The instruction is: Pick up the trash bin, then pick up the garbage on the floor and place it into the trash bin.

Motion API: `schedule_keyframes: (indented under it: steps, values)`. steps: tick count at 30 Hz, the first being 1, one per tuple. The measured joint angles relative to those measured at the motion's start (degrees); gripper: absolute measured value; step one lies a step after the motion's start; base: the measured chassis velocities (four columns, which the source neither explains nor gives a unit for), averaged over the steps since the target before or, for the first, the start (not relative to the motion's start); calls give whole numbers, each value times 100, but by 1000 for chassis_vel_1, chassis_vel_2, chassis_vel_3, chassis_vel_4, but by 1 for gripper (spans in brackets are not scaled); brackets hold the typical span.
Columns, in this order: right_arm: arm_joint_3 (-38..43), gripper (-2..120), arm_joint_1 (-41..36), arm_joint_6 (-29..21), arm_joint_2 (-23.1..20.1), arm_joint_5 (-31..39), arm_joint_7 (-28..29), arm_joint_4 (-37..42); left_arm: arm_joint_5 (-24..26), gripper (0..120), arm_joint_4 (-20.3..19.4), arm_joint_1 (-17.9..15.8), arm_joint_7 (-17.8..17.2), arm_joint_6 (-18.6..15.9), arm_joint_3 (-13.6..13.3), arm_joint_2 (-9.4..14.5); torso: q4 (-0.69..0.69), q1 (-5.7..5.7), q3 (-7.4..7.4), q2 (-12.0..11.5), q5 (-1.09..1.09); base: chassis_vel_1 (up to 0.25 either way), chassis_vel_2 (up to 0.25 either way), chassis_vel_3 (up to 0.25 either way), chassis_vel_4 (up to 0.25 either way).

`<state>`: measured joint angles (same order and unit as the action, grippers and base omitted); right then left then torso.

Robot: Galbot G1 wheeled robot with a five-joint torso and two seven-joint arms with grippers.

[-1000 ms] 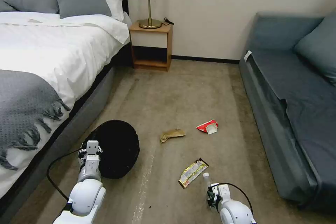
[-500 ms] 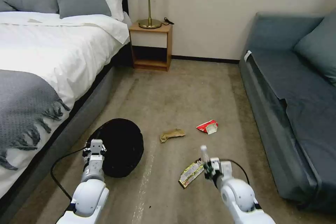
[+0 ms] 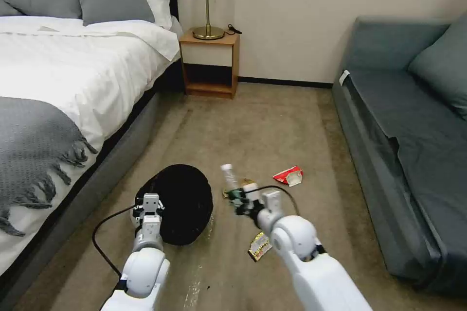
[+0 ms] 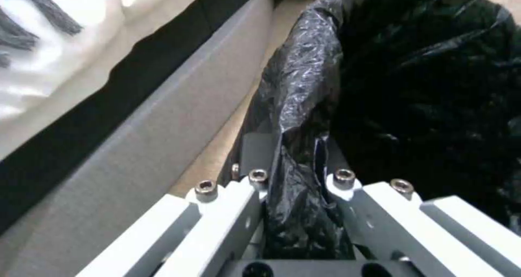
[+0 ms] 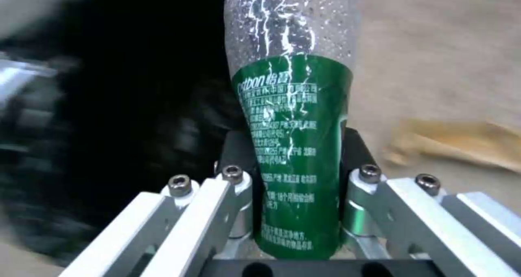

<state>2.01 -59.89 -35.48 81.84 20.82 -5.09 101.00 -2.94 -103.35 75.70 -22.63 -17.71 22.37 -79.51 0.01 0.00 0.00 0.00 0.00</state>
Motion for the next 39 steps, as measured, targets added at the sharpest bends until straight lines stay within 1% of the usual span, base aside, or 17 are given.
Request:
schedule_keyframes:
  steps: [4, 10, 12, 14, 17, 24, 25, 27, 29, 30, 31, 32, 33, 34, 36, 37, 39]
  values:
    - [-231, 19, 159, 151, 137, 54, -81, -200, -11, 5, 14, -53, 6, -11, -22, -103, 0, 0, 0, 0, 0, 0, 0, 0, 0]
    - [-718, 19, 523, 485, 482, 67, -105, -902, -147, 5, 21, -65, 30, -16, -95, -225, 0, 0, 0, 0, -1, 0, 0, 0, 0]
    - [-743, 19, 546, 517, 509, 56, -101, -972, -160, 5, 8, -53, 32, -16, -98, -226, 0, 0, 1, 0, -2, 0, 0, 0, 0]
    - [-818, 19, 635, 635, 633, -12, -62, -1285, -176, 5, -115, 10, 67, -21, -122, -215, 0, 0, 1, 0, -2, 0, 0, 0, 0]
    - [-822, 18, 676, 718, 696, -71, -28, -1458, -189, 5, -200, 51, 95, -30, -127, -180, -2, 0, 1, 0, -3, 0, 0, 0, 0]
    - [-802, 18, 623, 702, 724, -252, 204, -1622, -218, 5, -333, 127, 107, -30, -116, -105, -1, 0, 0, 0, -1, 0, 0, 0, 0]
    - [-789, 24, 596, 694, 714, -277, 241, -1626, -222, 5, -347, 142, 108, -30, -119, -104, -1, 0, 0, 0, -1, 0, 0, 0, 0]
    - [-779, 26, 574, 688, 707, -288, 283, -1626, -228, 5, -358, 153, 110, -28, -126, -106, -2, 0, 0, 0, -1, 0, 0, 0, 0]
    - [-761, 38, 545, 682, 693, -292, 360, -1616, -254, 5, -378, 172, 110, -24, -136, -112, -2, 0, 0, 0, 0, 0, 0, 0, 0]
    - [-761, 38, 545, 682, 693, -292, 360, -1616, -254, 5, -378, 172, 110, -24, -136, -112, -2, 0, 0, 0, 0, 0, 0, 0, 0]
    - [-747, 41, 531, 680, 686, -292, 396, -1595, -269, 5, -387, 186, 110, -23, -141, -115, -1, 0, 0, 0, 0, 0, 0, 0, 0]
    - [-731, 48, 520, 679, 678, -291, 429, -1567, -280, 5, -392, 197, 110, -21, -141, -116, -1, 0, 0, 0, 0, 0, 0, 0, 0]
    - [-717, 52, 511, 675, 670, -285, 456, -1543, -292, 5, -396, 209, 110, -16, -140, -116, -1, 0, 0, 0, 0, 0, 0, 0, 0]
    - [-717, 52, 511, 675, 670, -285, 456, -1543, -292, 5, -396, 209, 110, -16, -140, -116, -1, 0, 0, 0, 0, 0, 0, 0, 0]
    - [-691, 63, 481, 654, 633, -271, 492, -1479, -312, 5, -402, 239, 110, 6, -127, -111, -1, 0, 0, 0, 0, 0, 0, 0, 0]
    - [-691, 63, 481, 654, 633, -271, 492, -1479, -312, 5, -402, 239, 110, 6, -127, -111, -1, 0, 0, 0, 0, 0, 0, 0, 0]
    - [-665, 71, 451, 635, 595, -263, 497, -1423, -317, 5, -405, 266, 110, 27, -108, -100, -1, 0, 0, 0, 0, 0, 0, 0, 0]
